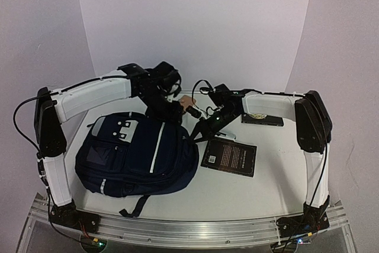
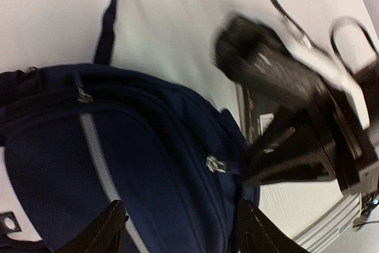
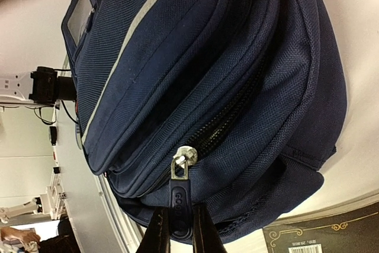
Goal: Pack the student bag
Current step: Unzip the student bag at the center of the board.
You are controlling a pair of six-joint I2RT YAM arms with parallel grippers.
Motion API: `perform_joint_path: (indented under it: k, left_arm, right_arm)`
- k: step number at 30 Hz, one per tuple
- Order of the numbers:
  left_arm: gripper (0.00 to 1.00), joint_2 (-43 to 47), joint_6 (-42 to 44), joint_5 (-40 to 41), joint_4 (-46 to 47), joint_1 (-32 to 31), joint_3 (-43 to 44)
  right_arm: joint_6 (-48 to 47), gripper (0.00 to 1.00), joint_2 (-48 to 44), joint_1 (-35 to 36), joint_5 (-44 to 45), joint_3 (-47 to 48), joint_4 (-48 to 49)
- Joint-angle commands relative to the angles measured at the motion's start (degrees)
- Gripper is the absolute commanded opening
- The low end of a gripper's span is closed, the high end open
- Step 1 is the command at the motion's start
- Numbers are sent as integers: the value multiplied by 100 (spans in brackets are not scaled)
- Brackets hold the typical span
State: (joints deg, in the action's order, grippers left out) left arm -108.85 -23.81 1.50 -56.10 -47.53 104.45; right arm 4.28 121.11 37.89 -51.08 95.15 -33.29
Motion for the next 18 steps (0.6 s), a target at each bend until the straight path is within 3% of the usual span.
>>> perform_joint_path:
  k: [1, 8, 18]
  left_arm:
    - [63, -71, -987, 712, -680, -671, -88]
    - [60, -564, -1685, 1241, -1522, -1113, 228]
    - [57, -1304, -1984, 1427, -2107, -1136, 726]
  right_arm:
    - [184, 0, 62, -36, -307, 239, 212]
    - [217, 0, 47, -36, -337, 193, 283]
    - [348, 0, 20, -36, -404, 174, 410]
